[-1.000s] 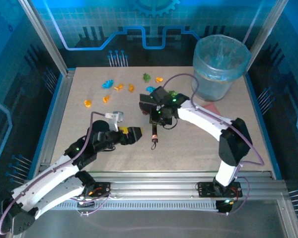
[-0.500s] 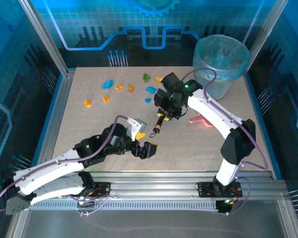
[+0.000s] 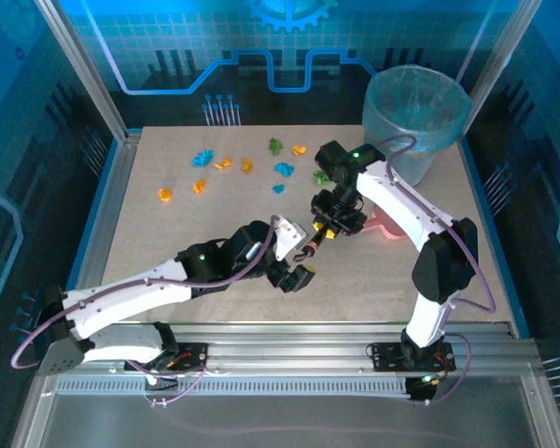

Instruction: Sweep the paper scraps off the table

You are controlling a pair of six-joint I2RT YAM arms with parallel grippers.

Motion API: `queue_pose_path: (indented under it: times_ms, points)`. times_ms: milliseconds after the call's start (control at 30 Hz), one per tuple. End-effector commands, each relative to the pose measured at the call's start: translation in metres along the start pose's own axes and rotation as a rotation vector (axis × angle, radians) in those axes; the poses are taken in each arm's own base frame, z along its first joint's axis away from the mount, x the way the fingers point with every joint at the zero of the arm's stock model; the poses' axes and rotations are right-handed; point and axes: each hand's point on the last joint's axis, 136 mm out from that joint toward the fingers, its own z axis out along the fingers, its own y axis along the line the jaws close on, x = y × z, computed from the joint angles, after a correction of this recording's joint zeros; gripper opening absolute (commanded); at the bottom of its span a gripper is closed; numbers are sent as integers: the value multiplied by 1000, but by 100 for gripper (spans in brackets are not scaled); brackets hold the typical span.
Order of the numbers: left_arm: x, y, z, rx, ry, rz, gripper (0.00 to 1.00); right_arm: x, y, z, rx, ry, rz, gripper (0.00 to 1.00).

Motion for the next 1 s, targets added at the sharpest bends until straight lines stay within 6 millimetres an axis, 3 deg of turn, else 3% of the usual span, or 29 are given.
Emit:
queue_pose_path:
  times_ms: [0,200,400,567,767,900,967]
  points:
    - [-22,-3,3,-6,-35,97,93,4,-8,-12,-4,20,50,0]
    - [-34,2,19,-50,-15,132,84,9,-3,-12,-29,56,60,0]
    - [-27,11,45,-76,71,141,72,9,-2,-10,-37,81,74,0]
    - [-29,22,50,-79,70,113,65,9,-1,-8,-35,85,77,0]
    - [-27,22,57,-68,88,108,48,8,-2,-7,-28,87,78,0]
    - [-24,24,61,-76,97,102,26,7,-1,-6,-27,86,77,0]
    - [-23,25,61,-81,92,95,21,8,-1,-6,-28,88,75,0]
